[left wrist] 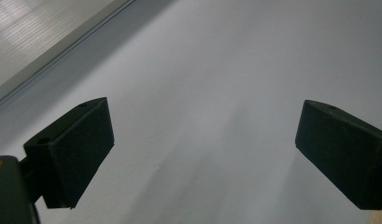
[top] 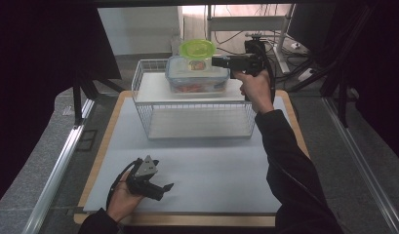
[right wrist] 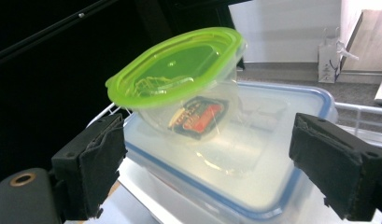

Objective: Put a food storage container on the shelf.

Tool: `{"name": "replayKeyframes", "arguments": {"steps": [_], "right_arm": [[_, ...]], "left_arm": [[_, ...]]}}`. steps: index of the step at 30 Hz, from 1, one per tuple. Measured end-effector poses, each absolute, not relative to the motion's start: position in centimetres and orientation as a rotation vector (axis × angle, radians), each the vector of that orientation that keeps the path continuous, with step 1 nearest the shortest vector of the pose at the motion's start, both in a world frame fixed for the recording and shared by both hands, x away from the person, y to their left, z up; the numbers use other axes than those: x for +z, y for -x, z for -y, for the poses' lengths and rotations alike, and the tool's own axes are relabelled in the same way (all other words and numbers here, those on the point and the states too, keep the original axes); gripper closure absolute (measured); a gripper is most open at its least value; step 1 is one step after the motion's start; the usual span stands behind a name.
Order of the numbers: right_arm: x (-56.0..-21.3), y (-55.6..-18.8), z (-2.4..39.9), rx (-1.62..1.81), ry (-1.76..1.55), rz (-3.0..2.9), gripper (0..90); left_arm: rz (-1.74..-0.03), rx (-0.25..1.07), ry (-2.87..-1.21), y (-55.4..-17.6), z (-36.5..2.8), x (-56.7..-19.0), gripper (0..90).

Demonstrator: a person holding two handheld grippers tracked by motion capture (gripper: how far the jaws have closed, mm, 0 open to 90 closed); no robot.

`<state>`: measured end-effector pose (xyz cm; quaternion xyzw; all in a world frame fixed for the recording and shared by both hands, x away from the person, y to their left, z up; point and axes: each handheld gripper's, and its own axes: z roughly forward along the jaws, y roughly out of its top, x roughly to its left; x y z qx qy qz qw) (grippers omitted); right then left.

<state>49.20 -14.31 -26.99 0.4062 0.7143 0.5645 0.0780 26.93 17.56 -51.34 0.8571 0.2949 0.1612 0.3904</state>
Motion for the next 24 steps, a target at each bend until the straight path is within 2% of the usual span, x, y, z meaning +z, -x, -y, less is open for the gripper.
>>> {"name": "replayKeyframes", "arguments": {"steps": [24], "right_arm": [[-29.2,-44.4,15.4,1.638,-1.057,-2.184,8.6]], "left_arm": [[-0.761,0.405,-2.156,-26.8,-17.5,-51.2,4.5]]}}
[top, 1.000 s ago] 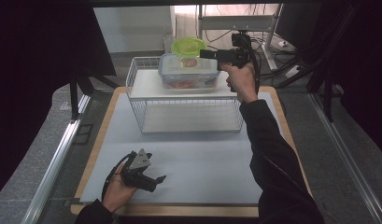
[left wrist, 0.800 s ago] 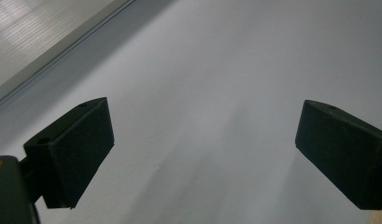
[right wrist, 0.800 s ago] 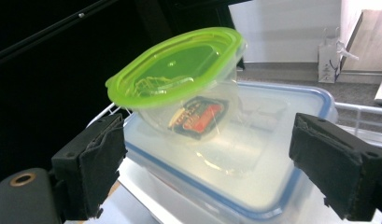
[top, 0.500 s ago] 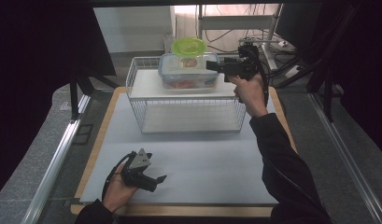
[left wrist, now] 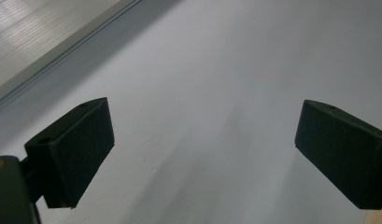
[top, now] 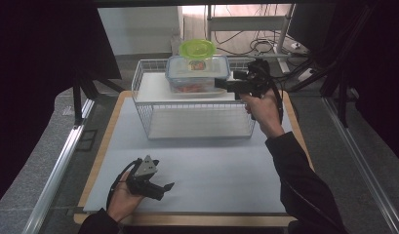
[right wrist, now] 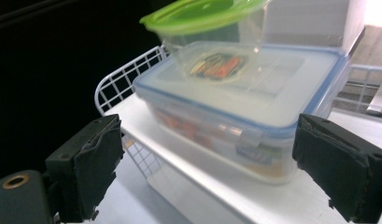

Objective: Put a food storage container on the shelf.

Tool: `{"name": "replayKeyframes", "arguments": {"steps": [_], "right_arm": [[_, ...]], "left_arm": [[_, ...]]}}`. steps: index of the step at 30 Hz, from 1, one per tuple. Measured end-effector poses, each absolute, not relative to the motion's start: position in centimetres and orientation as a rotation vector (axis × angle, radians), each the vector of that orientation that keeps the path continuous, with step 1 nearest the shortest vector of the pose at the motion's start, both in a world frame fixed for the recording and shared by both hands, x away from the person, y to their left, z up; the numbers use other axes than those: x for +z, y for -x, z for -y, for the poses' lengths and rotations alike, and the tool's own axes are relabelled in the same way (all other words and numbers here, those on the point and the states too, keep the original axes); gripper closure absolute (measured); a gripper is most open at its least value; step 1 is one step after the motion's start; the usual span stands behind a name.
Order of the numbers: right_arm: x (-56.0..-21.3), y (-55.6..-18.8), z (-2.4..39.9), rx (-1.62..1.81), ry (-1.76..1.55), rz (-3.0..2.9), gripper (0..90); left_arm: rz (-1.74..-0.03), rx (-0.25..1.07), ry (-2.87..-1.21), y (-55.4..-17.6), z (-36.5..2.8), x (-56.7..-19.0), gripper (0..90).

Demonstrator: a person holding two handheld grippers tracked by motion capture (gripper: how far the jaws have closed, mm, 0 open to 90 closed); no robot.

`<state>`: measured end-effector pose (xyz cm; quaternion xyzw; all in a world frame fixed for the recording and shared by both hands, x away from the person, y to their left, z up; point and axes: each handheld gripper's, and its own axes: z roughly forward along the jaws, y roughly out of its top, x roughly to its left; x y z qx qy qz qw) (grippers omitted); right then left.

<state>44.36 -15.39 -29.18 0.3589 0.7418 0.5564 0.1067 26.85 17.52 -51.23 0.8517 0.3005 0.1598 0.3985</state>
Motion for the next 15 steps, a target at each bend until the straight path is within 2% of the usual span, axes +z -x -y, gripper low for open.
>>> {"name": "replayKeyframes", "arguments": {"steps": [15], "right_arm": [[-32.0,-42.1,15.2,1.605,-0.981,-2.261,7.2]], "left_arm": [[-0.759,0.398,-2.157,-26.9,-17.4,-51.3,4.2]]}}
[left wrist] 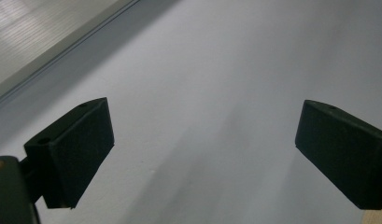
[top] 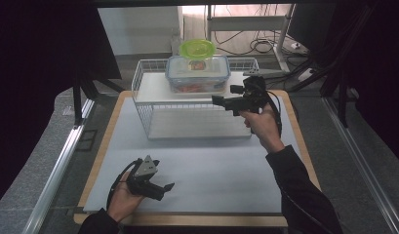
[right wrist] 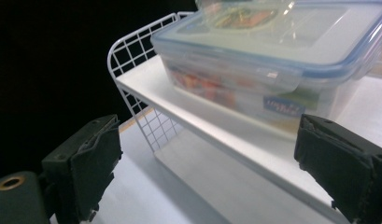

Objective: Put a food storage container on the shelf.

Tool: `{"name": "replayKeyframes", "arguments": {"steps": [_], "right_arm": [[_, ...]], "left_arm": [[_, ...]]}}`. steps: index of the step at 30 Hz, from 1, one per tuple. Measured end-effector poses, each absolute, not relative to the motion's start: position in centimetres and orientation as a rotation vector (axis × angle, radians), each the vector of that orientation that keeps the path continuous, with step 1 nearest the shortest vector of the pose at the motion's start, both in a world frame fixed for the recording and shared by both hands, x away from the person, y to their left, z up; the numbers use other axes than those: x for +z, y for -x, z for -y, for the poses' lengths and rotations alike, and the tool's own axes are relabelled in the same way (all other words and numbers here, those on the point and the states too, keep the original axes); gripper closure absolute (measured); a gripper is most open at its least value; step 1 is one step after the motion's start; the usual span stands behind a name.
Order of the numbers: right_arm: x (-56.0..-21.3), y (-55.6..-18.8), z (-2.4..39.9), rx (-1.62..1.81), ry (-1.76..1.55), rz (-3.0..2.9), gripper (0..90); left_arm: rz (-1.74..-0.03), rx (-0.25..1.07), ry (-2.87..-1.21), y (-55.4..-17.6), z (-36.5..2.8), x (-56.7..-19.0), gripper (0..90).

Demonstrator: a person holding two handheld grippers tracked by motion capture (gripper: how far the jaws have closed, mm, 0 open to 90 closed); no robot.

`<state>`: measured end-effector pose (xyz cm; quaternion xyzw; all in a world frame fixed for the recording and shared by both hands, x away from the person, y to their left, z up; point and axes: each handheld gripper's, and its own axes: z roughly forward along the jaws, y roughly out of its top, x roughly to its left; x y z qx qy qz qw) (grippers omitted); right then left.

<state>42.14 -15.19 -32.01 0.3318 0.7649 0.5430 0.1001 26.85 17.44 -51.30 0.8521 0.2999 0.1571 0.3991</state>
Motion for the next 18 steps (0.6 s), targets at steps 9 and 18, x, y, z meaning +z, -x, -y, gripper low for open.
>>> {"name": "replayKeyframes", "arguments": {"steps": [9,18], "right_arm": [[-33.6,-40.7,15.2,1.577,-0.949,-2.286,5.8],[-35.4,-39.4,15.2,1.498,-0.882,-2.306,3.7]], "left_arm": [[-0.75,0.396,-2.167,-26.8,-17.4,-51.3,4.0],[-0.753,0.373,-2.157,-26.9,-17.4,-51.3,3.5]]}}
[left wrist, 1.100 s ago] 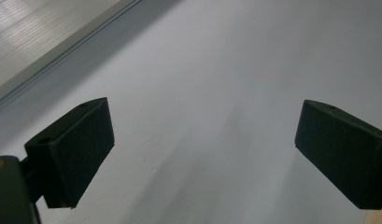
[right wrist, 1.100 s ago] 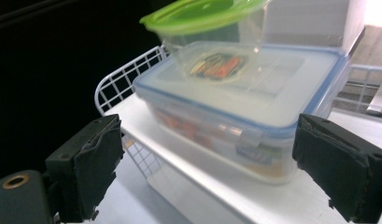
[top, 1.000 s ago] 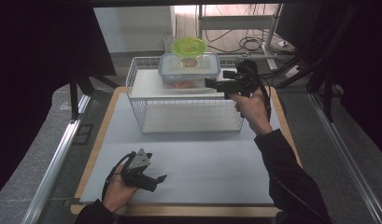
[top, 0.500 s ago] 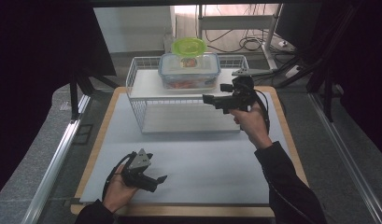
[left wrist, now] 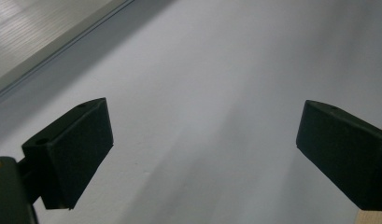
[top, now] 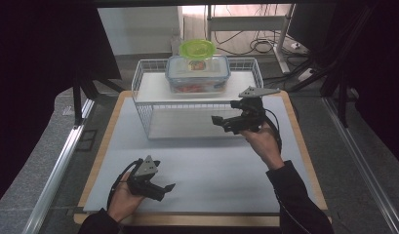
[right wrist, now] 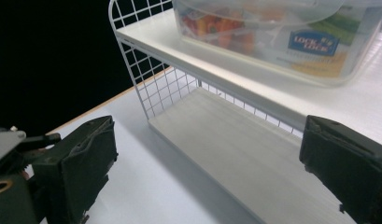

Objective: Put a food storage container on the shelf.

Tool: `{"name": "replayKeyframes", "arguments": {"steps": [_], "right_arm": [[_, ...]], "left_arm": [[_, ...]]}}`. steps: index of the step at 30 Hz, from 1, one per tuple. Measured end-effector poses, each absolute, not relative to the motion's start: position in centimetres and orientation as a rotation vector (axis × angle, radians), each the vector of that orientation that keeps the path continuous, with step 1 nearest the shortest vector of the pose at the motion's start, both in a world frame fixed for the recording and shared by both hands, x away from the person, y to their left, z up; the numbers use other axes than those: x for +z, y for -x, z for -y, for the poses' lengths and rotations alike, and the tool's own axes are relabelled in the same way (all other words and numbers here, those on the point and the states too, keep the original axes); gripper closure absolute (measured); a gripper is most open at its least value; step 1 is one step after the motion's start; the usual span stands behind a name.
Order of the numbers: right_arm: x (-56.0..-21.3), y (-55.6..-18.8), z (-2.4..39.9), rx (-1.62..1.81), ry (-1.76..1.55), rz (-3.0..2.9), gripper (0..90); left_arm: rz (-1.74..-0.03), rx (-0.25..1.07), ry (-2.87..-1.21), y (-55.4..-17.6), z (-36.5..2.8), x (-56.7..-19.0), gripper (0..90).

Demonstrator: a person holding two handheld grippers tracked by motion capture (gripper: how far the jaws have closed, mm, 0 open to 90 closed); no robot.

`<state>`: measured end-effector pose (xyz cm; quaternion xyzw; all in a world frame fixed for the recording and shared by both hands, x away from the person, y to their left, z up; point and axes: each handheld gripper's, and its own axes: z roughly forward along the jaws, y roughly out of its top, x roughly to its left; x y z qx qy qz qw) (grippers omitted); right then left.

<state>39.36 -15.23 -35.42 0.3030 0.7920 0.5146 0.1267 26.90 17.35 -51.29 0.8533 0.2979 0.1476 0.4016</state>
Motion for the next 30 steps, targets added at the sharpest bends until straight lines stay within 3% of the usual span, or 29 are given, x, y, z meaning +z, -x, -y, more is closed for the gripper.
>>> {"name": "replayKeyframes", "arguments": {"steps": [30], "right_arm": [[-40.9,-35.9,16.6,1.342,-0.857,-2.346,0.0]], "left_arm": [[-0.743,0.367,-2.152,-26.8,-17.4,-51.3,3.5]]}}
